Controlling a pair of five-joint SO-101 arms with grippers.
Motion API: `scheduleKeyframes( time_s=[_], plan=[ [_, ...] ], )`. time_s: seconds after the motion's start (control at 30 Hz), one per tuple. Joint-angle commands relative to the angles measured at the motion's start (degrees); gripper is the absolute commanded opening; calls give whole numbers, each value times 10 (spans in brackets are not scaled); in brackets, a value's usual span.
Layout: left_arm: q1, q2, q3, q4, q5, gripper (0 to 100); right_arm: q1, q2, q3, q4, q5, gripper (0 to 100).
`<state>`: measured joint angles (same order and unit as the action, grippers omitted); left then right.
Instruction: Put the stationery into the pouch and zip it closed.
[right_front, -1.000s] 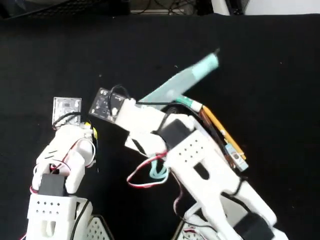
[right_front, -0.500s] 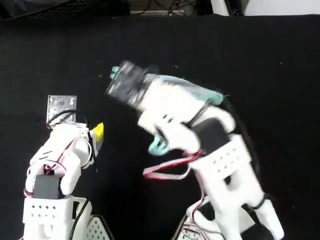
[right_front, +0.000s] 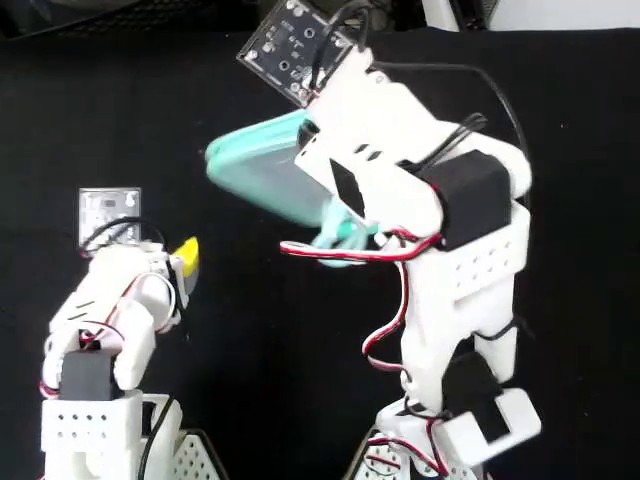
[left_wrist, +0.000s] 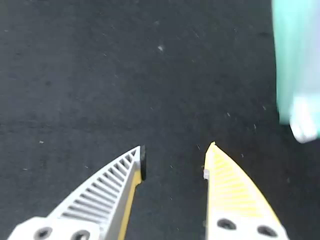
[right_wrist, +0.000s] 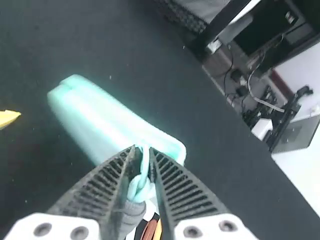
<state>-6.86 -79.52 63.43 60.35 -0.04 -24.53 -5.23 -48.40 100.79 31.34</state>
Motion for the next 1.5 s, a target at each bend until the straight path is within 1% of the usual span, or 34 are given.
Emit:
scheduleKeyframes(
  time_s=[0.0,0.07,0.13,0.23,0.33,0.47,0.6,0.7,0.77,0.83,0.93,1.0,1.07,1.17,1.27,1.37,1.47],
  plan=[
    [-70,-7,-72,-2,1,213,-31,-4,-30,5,-8,12],
    [-107,-6,-102,-3,1,213,-47,-15,-19,5,-10,12],
    [-124,-6,-128,-3,1,213,-74,-29,-6,5,-25,12],
    [-125,-6,-150,1,4,213,-115,-67,29,5,-33,12],
    [-124,-6,-153,2,39,213,-154,-117,84,5,-32,12],
    [-124,-6,-153,14,65,215,-164,-163,184,4,-27,12],
    [-124,-6,-168,27,62,216,-166,-182,298,-12,-27,12],
    [-123,-6,-214,62,55,217,-194,-201,363,-39,-27,12],
    [-100,-6,-244,96,26,217,-226,-218,393,-62,-27,12],
    [-56,-6,-254,133,-6,217,-245,-231,411,-76,-27,12],
    [6,-6,-233,178,-58,214,-247,-244,430,-76,-27,12],
    [29,-6,-218,185,-64,213,-249,-251,452,-76,-25,12],
    [29,-6,-218,185,-61,213,-254,-260,482,-76,-8,12],
    [29,-7,-254,196,-48,215,-275,-283,541,-78,5,12],
    [29,-7,-334,231,-51,217,-300,-310,582,-81,6,12],
    [29,-3,-422,264,-55,218,-303,-333,592,-81,13,12],
    [33,-1,-475,302,-94,218,-303,-344,593,-81,18,12]
  ],
)
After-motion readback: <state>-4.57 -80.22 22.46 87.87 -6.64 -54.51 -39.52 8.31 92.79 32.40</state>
